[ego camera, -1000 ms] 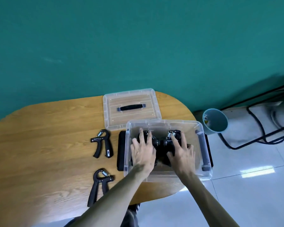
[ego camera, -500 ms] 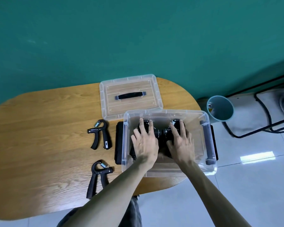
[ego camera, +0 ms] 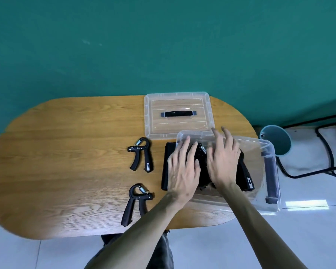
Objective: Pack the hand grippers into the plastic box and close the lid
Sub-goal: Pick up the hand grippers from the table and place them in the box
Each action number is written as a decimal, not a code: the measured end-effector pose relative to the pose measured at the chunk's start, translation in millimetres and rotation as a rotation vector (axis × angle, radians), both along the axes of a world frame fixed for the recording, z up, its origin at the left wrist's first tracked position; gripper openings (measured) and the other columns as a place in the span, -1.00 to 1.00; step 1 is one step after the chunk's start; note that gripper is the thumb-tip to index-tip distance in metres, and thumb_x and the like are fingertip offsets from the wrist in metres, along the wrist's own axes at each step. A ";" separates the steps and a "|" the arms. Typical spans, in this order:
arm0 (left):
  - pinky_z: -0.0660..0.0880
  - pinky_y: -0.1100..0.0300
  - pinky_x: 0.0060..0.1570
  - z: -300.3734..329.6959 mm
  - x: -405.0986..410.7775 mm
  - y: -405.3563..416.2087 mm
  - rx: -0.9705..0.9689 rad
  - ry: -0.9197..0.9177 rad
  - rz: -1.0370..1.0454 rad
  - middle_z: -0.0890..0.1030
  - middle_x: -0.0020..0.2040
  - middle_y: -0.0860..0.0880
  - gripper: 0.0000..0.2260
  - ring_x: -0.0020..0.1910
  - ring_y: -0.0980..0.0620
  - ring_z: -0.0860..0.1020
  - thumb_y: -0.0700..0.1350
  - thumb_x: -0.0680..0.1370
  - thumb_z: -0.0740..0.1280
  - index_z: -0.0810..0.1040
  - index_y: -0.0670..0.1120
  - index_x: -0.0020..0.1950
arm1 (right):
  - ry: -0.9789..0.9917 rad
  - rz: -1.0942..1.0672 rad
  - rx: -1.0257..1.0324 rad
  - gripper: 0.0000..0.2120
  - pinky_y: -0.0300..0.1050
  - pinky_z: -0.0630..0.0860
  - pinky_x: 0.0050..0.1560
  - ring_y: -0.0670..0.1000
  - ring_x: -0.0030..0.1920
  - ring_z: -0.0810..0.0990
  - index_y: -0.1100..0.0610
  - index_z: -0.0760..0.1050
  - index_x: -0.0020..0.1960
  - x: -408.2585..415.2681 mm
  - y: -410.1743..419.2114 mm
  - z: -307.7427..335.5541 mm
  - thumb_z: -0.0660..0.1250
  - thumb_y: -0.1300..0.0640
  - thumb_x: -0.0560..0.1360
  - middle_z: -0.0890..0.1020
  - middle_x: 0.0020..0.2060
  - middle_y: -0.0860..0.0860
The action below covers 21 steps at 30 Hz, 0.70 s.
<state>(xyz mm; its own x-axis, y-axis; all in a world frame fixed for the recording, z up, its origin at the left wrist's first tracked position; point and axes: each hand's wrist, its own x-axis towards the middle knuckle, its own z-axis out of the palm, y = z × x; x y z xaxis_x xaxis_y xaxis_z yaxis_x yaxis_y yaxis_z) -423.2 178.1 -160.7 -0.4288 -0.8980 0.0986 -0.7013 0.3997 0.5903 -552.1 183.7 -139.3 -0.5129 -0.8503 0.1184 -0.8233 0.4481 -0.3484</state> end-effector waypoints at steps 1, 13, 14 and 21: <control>0.20 -0.04 0.46 -1.2 10.5 -3.0 0.001 -0.010 0.008 0.15 0.63 -0.01 -0.55 0.57 -0.04 0.15 -0.09 0.67 0.15 0.24 -0.05 0.57 | 0.007 0.025 -0.015 -0.59 0.22 0.36 0.23 0.26 0.27 0.39 0.05 0.34 0.45 9.3 -6.0 2.4 0.06 0.07 0.62 0.36 0.45 0.15; 0.35 -0.11 0.29 -27.4 177.5 -27.7 0.194 -0.244 0.192 0.12 0.61 -0.09 -0.55 0.41 -0.14 0.34 0.05 0.69 0.03 0.10 0.12 0.60 | 0.012 0.325 0.100 -0.58 0.19 0.44 0.16 0.25 0.20 0.42 0.02 0.29 0.48 136.3 -51.7 -6.3 0.16 0.10 0.63 0.32 0.46 0.15; 0.36 -0.12 0.30 -31.9 185.5 -23.9 0.216 -0.254 0.205 0.12 0.61 -0.10 -0.55 0.42 -0.15 0.33 0.06 0.69 0.02 0.08 0.13 0.59 | 0.015 0.349 0.115 -0.57 0.18 0.44 0.17 0.25 0.20 0.42 0.03 0.29 0.48 144.7 -55.6 -9.9 0.16 0.11 0.62 0.33 0.46 0.16; 0.37 0.01 0.27 -101.1 211.4 16.2 0.333 -0.268 0.249 0.18 0.58 -0.09 -0.47 0.34 -0.07 0.38 0.19 0.66 0.02 0.08 0.01 0.58 | -0.119 0.314 0.317 -0.58 0.19 0.40 0.21 0.29 0.21 0.37 0.00 0.23 0.50 185.8 -80.7 -80.8 0.13 0.03 0.65 0.37 0.34 0.24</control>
